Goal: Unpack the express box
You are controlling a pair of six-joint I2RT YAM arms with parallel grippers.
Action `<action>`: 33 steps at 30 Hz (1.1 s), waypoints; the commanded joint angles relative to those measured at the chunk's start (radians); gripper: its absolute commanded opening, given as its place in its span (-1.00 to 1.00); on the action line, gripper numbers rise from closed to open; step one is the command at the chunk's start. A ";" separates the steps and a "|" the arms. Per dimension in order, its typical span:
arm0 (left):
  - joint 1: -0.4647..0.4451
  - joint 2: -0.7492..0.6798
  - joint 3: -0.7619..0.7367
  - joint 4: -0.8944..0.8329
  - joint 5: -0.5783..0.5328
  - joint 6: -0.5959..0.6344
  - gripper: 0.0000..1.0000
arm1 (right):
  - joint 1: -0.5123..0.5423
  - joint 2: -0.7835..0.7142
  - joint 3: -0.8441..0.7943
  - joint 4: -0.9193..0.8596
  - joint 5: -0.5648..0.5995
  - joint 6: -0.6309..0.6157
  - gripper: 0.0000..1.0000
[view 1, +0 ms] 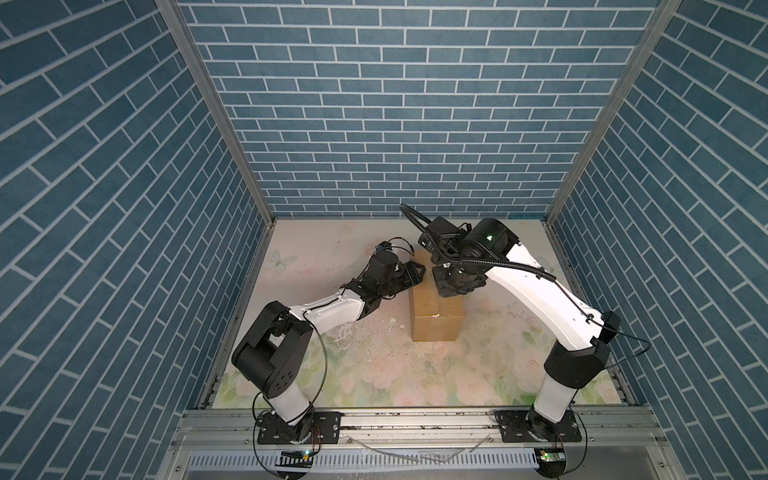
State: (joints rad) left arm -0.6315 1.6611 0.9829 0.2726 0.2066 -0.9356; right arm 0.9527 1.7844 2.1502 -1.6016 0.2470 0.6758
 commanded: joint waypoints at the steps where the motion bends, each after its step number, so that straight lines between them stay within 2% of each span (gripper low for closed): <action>1: -0.004 0.033 -0.029 -0.053 -0.007 0.001 0.41 | -0.002 0.003 0.041 -0.040 0.023 0.007 -1.00; 11: -0.004 0.033 -0.030 -0.052 -0.006 -0.001 0.41 | -0.003 0.012 0.036 -0.010 0.012 -0.004 -1.00; 33: -0.004 0.038 -0.035 -0.047 -0.018 -0.011 0.40 | 0.001 -0.072 -0.164 0.077 -0.059 0.039 -1.00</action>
State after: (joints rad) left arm -0.6319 1.6630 0.9714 0.2890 0.2054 -0.9512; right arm 0.9524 1.7351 2.0174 -1.4925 0.2272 0.6769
